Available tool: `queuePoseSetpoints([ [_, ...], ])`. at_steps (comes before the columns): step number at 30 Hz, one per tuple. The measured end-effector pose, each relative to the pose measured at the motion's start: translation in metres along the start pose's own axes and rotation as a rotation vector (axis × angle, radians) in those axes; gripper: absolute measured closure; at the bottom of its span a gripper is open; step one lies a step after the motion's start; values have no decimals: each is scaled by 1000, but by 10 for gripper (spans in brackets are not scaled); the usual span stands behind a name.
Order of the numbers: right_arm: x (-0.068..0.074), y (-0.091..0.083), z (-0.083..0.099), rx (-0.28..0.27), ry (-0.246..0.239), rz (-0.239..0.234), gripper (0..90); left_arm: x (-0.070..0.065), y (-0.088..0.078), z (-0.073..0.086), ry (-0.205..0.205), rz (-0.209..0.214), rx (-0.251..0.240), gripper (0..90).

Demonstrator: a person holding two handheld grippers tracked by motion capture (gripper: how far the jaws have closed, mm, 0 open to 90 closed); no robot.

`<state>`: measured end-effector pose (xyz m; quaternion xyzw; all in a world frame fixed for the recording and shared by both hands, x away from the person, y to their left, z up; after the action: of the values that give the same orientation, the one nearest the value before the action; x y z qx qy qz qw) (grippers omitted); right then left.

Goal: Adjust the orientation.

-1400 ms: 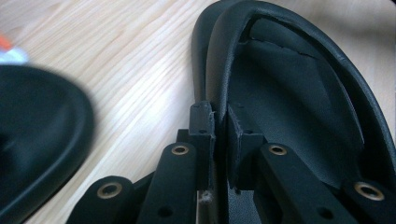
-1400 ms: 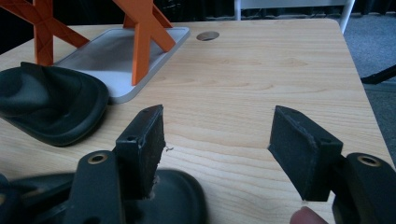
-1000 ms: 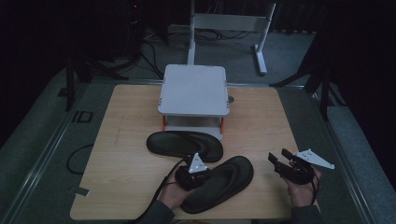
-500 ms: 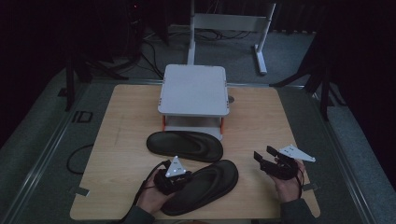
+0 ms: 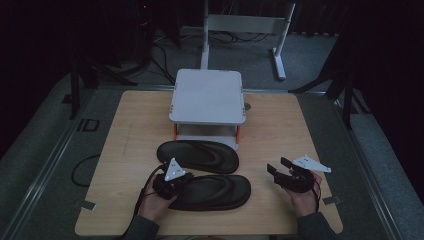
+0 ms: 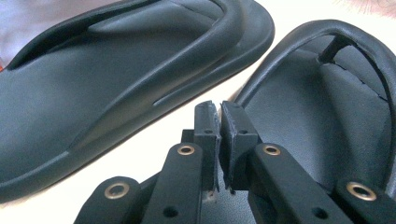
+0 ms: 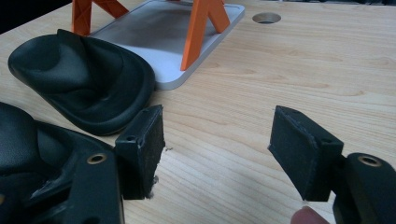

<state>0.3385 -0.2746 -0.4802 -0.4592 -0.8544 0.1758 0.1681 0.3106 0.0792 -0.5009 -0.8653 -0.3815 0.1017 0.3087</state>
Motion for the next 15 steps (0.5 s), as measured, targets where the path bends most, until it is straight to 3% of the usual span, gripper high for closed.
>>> queuePoseSetpoints([
  [4, 3, 2, 0, 6, -8, -9, 347, -7, 8, 0, 36, 17, 0, 658],
  [6, 5, 4, 1, 11, -14, -13, 347, -9, 14, -1, 51, 3, 6, 592],
  [9, 6, 5, 1, 16, -20, -17, 346, -11, 22, -3, 66, 4, 23, 599],
  [10, 6, 5, 1, 17, -19, -17, 346, -12, 23, -3, 78, 11, 33, 643],
  [15, 4, 4, 2, 13, -4, -17, 345, -7, 16, 1, 111, 7, 53, 733],
])
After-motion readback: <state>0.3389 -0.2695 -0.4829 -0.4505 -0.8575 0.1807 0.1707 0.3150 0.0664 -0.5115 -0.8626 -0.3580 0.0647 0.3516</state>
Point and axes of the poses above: each handheld gripper's, and its own axes: y roughly forward along the jaws, z roughly out of its underside, x roughly to its left, the point moved 5 cm from there along y, roughly forward along the jaws, and after that the axes turned 4 degrees about -z, right-handed, at the moved point
